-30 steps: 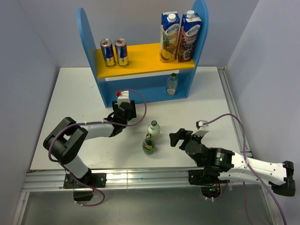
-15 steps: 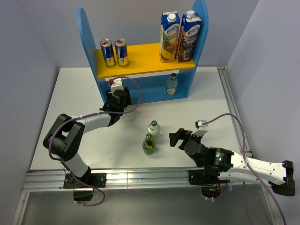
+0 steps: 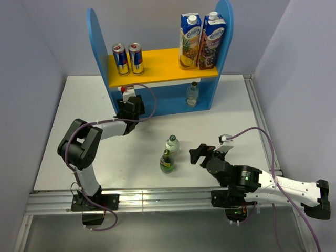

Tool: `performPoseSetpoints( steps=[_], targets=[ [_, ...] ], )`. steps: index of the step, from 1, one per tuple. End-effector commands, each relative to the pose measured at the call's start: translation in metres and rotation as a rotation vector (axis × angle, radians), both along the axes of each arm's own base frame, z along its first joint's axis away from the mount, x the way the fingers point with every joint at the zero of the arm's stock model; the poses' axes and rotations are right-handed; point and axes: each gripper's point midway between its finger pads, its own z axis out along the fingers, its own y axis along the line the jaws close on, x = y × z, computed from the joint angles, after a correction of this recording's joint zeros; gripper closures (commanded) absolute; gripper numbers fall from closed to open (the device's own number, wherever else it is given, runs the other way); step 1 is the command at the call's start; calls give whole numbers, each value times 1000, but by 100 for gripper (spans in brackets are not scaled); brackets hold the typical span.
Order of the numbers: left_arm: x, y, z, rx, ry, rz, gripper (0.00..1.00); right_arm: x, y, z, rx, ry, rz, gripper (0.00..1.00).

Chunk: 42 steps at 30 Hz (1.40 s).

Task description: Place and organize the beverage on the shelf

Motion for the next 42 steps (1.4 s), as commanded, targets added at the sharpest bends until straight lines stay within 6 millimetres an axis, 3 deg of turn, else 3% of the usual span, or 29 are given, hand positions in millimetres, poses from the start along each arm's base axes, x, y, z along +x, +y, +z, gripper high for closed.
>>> performPoseSetpoints(
  steps=[1,17,18,21,22,25,28,42],
  targets=[
    [36,-4,70,-109,-227,63,100,3,-1,3,14,-24,-22,0],
    [58,2,59,-91,-251,126,99,3,0,3,11,-25,-19,0],
    [59,1,57,-87,-247,125,97,3,0,3,11,-25,-19,0],
    [61,0,58,-87,-251,126,69,3,0,3,12,-27,-18,0],
    [63,0,58,-84,-250,127,50,3,0,3,11,-27,-18,0],
    [64,1,58,-79,-244,131,21,3,0,2,8,-25,-20,0],
    [63,1,57,-78,-239,127,4,4,0,2,9,-26,-20,0],
    [42,-1,59,-95,-181,64,1,4,0,2,8,-27,-21,0]
  ],
)
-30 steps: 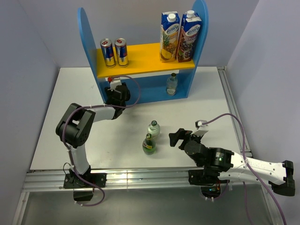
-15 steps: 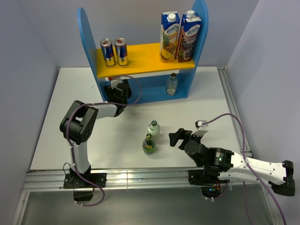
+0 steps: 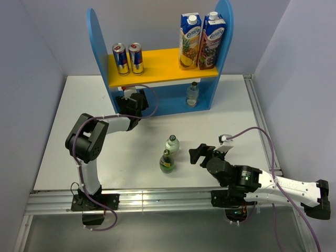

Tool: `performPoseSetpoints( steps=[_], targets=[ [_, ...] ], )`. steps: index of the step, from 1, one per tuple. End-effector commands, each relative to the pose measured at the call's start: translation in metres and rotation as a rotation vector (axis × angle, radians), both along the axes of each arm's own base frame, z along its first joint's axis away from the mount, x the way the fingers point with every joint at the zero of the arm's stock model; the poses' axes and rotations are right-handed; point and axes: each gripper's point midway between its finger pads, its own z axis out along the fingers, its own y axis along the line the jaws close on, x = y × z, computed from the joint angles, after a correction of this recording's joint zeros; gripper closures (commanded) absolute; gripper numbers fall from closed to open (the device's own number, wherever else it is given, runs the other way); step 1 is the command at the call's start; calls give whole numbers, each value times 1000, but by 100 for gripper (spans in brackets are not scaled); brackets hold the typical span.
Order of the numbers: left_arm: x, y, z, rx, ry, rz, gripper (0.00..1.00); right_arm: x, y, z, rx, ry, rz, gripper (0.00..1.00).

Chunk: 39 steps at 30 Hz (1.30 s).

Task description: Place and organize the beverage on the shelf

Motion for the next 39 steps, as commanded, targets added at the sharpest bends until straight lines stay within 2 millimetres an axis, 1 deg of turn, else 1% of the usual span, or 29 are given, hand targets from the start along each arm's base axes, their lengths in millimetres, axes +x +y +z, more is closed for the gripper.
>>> performPoseSetpoints(
  steps=[1,5,12,17,22,23,24,25,26,27,28,29,31,32,33,34,35,37,38,39],
  targets=[
    [6,-3,57,-69,-100,-43,1,3,-1,1,6,-22,-20,0],
    [-2,-3,52,-61,-69,-62,1,3,-1,2,9,-23,-21,0],
    [-22,3,51,-63,-60,-72,1,3,0,1,6,-23,-18,0],
    [-34,0,47,-59,-52,-78,1,3,-1,0,5,-22,-19,0],
    [-55,-7,53,-53,-62,-84,1,3,-1,0,5,-21,-21,0],
    [-60,-7,61,-67,-77,-81,1,3,-1,0,5,-21,-20,0],
    [-67,-11,57,-66,-68,-89,1,3,-1,0,5,-21,-20,0],
    [-73,-10,57,-64,-62,-83,1,3,-1,0,5,-21,-20,0],
    [-80,-15,66,-86,-81,-91,1,3,0,-1,3,-20,-17,0],
    [-88,-14,61,-81,-73,-92,1,3,0,-1,3,-20,-20,0],
    [-92,-14,63,-79,-75,-89,1,3,0,-1,5,-20,-19,0],
    [-103,-18,63,-77,-70,-103,1,3,0,-1,1,-20,-20,0],
    [-112,-19,65,-68,-67,-103,1,3,-1,-1,4,-21,-22,0],
    [-120,-23,70,-77,-68,-116,1,3,0,-1,5,-22,-19,0],
    [-127,-23,67,-74,-59,-121,1,3,0,0,6,-24,-17,0],
    [-132,-24,70,-80,-62,-129,1,3,1,0,10,-25,-14,0],
    [-142,-25,70,-83,-58,-137,1,3,0,0,8,-26,-14,0],
    [-154,-26,73,-91,-53,-143,1,3,1,-1,5,-25,-13,0],
    [-165,-30,78,-119,-61,-162,1,3,0,-1,5,-25,-14,0],
    [-172,-31,77,-119,-48,-179,1,3,1,-1,2,-24,-13,0]
  ],
)
